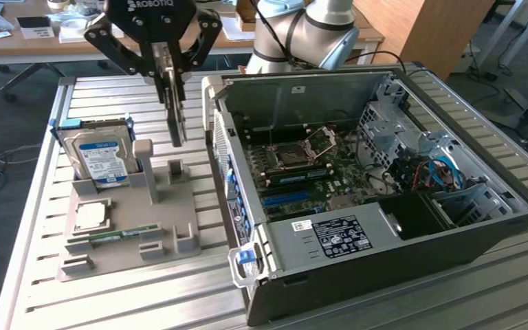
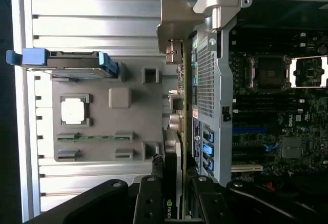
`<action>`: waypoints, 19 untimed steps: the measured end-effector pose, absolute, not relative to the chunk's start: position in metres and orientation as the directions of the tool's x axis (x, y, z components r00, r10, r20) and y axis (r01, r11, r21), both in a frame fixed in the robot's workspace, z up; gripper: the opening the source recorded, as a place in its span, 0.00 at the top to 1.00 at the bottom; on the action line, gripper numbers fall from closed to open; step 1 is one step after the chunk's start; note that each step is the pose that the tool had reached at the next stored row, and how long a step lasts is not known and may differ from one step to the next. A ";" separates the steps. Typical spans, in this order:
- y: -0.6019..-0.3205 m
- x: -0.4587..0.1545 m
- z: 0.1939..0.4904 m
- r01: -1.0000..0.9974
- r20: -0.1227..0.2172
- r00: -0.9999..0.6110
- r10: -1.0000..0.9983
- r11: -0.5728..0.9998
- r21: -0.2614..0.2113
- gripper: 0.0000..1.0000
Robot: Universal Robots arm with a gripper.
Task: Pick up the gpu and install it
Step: 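Pick up the gpu and move the gpu toward the slot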
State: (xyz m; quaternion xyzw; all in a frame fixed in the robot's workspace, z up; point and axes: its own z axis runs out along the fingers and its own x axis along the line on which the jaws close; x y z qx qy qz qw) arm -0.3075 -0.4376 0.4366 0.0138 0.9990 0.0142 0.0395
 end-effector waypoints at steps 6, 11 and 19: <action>-0.438 -0.284 0.437 0.027 -0.079 -0.996 0.029 0.999 0.030 0.73; -0.438 -0.261 0.437 0.027 -0.079 -0.996 0.029 0.999 0.030 0.73; -0.438 -0.225 0.437 0.026 -0.079 -0.997 0.029 0.999 0.029 0.73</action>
